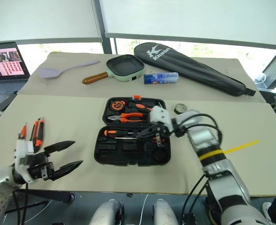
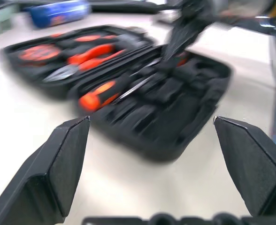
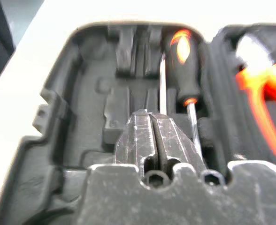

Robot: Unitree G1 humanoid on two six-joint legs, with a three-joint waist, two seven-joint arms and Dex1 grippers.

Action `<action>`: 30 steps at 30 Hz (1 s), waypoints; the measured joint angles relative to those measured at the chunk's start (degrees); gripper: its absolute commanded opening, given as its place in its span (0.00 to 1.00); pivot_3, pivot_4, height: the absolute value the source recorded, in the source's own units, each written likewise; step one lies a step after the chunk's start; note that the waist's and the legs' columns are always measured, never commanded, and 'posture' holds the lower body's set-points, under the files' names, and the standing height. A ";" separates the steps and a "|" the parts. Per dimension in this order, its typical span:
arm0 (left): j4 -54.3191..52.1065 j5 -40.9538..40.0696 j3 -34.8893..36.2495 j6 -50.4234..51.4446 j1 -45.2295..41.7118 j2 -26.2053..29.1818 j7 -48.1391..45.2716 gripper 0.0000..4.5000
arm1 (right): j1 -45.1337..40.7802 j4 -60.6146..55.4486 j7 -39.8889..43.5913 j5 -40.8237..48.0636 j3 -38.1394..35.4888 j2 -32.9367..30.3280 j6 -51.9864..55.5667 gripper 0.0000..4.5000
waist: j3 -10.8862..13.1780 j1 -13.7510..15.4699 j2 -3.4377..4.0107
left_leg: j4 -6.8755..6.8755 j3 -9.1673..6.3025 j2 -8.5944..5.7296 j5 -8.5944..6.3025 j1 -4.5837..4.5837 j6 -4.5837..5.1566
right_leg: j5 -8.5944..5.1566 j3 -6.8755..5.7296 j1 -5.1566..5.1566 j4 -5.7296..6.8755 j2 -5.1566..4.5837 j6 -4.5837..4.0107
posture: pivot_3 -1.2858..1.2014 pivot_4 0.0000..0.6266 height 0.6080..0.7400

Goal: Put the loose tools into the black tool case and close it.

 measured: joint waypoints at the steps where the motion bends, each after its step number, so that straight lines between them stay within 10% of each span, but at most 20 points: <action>1: -0.26 -0.51 1.58 0.22 1.78 -0.96 1.27 1.00 | 2.02 -1.85 -0.05 1.61 -2.08 -1.08 0.03 0.44 | -0.01 0.01 -0.05 | 0.00 -0.02 0.01 -0.01 0.01 0.00 | 0.00 0.00 0.02 -0.02 0.01 0.00 | 0.52 0.24 1.00; 9: -2.86 0.70 13.75 1.57 15.99 -11.31 16.76 1.00 | 22.94 -8.05 -2.05 7.93 -14.99 2.34 -17.27 0.99 | -0.03 -0.58 -0.33 | -0.05 0.00 -0.01 -0.02 0.13 -0.03 | -0.06 0.05 0.10 -0.03 0.12 -0.01 | 0.52 0.24 1.00; 18: -2.72 -4.88 21.89 9.31 16.92 -13.79 29.53 1.00 | 32.22 -7.83 0.95 13.82 -17.30 0.13 -19.51 0.99 | -0.01 -0.14 -0.60 | -0.05 0.04 0.00 -0.01 0.25 -0.03 | -0.13 0.05 0.15 -0.02 0.09 -0.11 | 0.52 0.24 1.00; 30: 13.01 -10.93 17.87 40.96 -14.36 11.41 49.15 1.00 | 20.18 -28.77 -14.65 19.91 -10.39 1.68 -3.63 0.99 | 0.04 -0.42 -0.76 | -0.05 -0.12 0.00 0.04 0.21 -0.13 | -0.08 0.00 0.01 0.17 0.21 -0.14 | 0.52 0.24 1.00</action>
